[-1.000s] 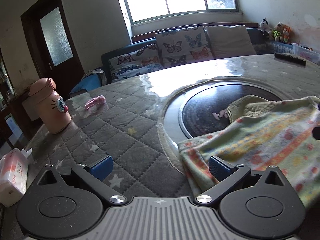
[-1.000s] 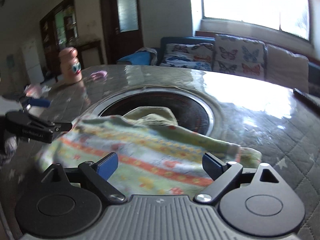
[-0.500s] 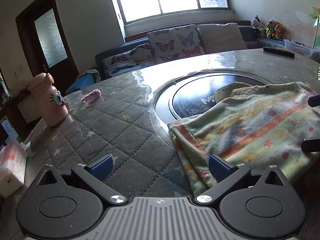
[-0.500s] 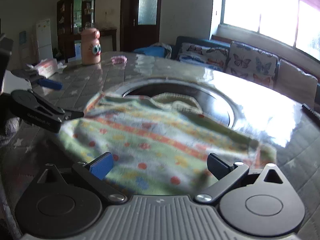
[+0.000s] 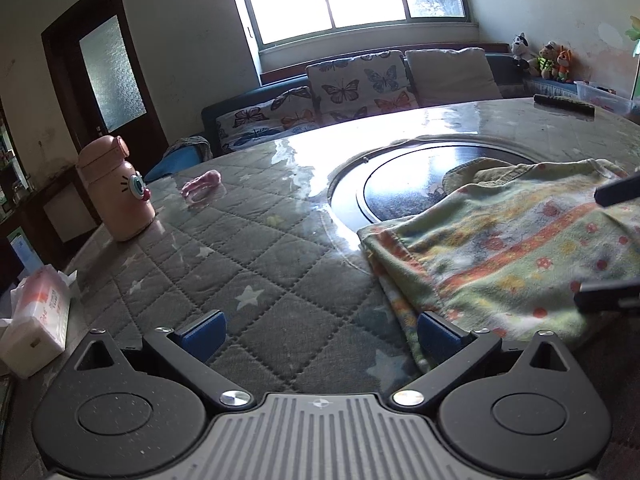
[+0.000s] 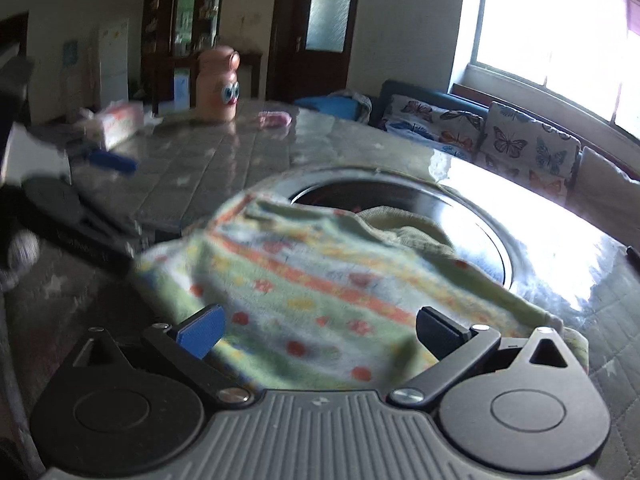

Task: Fold clothes

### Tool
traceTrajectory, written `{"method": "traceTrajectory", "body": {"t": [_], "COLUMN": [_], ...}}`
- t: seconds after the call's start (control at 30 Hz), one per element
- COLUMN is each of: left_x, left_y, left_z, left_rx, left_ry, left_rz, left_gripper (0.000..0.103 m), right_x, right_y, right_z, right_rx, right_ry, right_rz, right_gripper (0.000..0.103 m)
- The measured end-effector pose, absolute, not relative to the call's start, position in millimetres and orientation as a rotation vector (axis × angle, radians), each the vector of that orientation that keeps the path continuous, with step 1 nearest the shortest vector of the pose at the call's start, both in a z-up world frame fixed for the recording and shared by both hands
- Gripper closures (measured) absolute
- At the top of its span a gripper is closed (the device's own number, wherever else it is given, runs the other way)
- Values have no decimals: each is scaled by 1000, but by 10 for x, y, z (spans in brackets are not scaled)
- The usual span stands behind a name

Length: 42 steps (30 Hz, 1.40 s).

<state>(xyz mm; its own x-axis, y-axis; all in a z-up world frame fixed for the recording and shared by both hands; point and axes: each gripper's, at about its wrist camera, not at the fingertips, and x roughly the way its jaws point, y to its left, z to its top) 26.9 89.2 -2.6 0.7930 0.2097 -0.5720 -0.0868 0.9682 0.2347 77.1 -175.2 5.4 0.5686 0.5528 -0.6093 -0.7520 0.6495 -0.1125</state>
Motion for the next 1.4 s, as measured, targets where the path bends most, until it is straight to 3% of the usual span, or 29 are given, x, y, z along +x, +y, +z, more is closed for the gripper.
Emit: {"method": "traceTrajectory", "body": {"t": [0.73,0.97,1.2,1.27,1.4], "left_x": [304,390,434,462,519], "left_y": [1293,1316,1245,1249,1266], "left_z": [200,211,185,169,148], "left_rx": [-15,-136,-229,-275,-360], "left_ry": [640,681,722,740,771], "left_rz": [211,164,62,30,-6], "left_gripper": [0,1,12,17,27], "right_x": [511,313,188,188,229], "right_y": [-1221,-1128,-952,-935,-960], "right_z": [198,196,81,81,114], "right_rx": [-486,-566,-663,-669,-630], "right_ry": [500,493,476,481,507], "right_rz": [935,1034,1085,1079,1086], "right_gripper": [1,21,45,64,77]}}
